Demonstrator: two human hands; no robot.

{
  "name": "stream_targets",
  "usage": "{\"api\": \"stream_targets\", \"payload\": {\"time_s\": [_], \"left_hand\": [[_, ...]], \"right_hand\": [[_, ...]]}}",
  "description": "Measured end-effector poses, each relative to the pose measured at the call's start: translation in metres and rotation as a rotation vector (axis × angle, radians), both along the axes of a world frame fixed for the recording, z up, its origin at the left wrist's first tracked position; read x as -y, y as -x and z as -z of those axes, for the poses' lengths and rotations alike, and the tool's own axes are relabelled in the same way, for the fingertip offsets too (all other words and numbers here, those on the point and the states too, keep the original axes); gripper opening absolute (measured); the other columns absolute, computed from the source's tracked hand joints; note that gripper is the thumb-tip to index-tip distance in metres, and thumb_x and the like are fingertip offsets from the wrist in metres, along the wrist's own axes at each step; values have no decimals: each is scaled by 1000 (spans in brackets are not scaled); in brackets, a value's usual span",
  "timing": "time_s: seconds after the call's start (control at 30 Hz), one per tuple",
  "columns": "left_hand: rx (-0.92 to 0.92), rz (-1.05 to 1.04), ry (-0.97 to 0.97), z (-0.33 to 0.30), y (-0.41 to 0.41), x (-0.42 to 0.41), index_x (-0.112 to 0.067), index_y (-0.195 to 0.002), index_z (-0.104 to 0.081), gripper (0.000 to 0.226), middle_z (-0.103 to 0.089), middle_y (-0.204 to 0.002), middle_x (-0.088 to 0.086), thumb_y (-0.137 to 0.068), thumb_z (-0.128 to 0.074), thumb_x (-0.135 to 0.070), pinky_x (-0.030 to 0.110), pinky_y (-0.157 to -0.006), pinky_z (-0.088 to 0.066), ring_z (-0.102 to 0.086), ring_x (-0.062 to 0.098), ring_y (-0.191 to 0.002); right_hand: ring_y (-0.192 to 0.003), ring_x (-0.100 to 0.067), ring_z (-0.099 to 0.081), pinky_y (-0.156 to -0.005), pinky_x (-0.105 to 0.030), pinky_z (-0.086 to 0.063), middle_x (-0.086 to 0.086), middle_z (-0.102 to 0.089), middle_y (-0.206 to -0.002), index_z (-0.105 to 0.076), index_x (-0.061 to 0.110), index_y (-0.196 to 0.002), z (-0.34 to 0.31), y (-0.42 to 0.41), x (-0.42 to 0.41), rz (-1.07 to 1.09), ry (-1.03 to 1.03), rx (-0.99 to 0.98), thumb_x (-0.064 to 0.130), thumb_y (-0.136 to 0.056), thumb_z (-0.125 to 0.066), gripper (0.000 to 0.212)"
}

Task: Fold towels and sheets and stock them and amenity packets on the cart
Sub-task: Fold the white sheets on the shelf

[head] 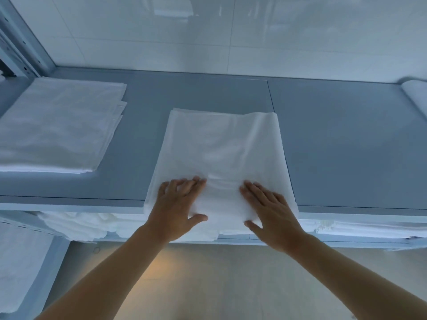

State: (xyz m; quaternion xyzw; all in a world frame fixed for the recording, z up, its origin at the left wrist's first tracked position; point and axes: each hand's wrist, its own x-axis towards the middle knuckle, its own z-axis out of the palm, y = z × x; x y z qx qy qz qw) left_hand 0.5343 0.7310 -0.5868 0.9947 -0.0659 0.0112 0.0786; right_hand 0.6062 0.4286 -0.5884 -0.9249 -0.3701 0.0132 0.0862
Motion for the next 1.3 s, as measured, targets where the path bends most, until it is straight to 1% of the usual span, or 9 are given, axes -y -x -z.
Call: {"api": "stream_targets", "payload": {"time_s": [0.07,0.17,0.33,0.53,0.8,0.9,1.0,1.13,1.3], "left_hand": [[-32,53,-69,-5,-15,-3,-37,-162,-19,111,-35,-154,-6,-70,-56,-87,55,-116,-30,-38,31,-138],[-54,73,-47,2,-21,-4,-39,-163,-9,115,-1,-172,-8,-69,-50,-89,61,-124,-14,0,22,-159],[-46,35,-32,8,-13,4,-38,-164,-7,112,8,-173,-11,-74,-52,-87,66,-121,-18,5,17,-159],[7,57,-93,13,-3,6,-32,-165,-9,118,0,-174,-4,-74,-75,-69,67,-118,-24,-4,24,-160],[109,53,-241,-3,14,25,-22,-151,-52,114,-43,-160,9,-51,-99,-47,64,-99,-48,-47,33,-143],[50,57,-231,-19,20,28,-20,-139,-65,109,-58,-148,8,-37,-105,-25,55,-89,-58,-61,31,-130],[60,74,-155,-45,19,23,-20,-117,-77,90,-75,-122,2,-31,-104,-14,37,-69,-63,-75,22,-104],[88,7,-46,-111,-18,14,-24,-117,-75,73,-77,-105,-7,-49,-98,-10,31,-56,-59,-76,21,-80],[327,-107,-102,-217,-102,6,-32,-138,-62,57,-71,-126,-6,-85,-78,-21,38,-76,-54,-71,29,-103]], "right_hand": [[-158,-17,-16,-122,-37,-16,7,-7,-173,-10,30,-165,-11,-27,2,-12,77,-28,64,-74,-72,115],[-158,-11,12,-127,-39,2,12,14,-172,8,33,-164,-15,-54,-3,-79,170,-96,75,-64,-65,132],[-159,-14,11,-129,-48,-8,10,15,-172,10,30,-164,-4,-54,2,-131,131,-59,74,-65,-65,131],[-160,-17,6,-128,-52,-16,6,11,-173,5,25,-165,4,-48,7,-163,90,18,70,-72,-71,129],[-159,-32,-7,-123,-56,-25,-11,-1,-173,-7,10,-165,-3,-26,8,-195,199,120,58,-90,-65,106],[-153,-34,-30,-115,-53,-41,-14,-23,-169,-29,7,-161,-14,-10,5,-163,231,118,39,-78,-84,104],[-122,-30,-67,-86,-39,-62,-12,-64,-141,-65,5,-137,-39,-8,4,-147,239,139,29,-51,-100,96],[-103,-24,-70,-69,-33,-53,5,-67,-125,-48,22,-145,-104,-40,-7,-18,302,112,33,-88,-71,62],[-94,-29,-69,-65,-33,-45,0,-67,-106,-54,24,-132,-217,-117,-33,142,162,382,29,-90,-68,45]]}}
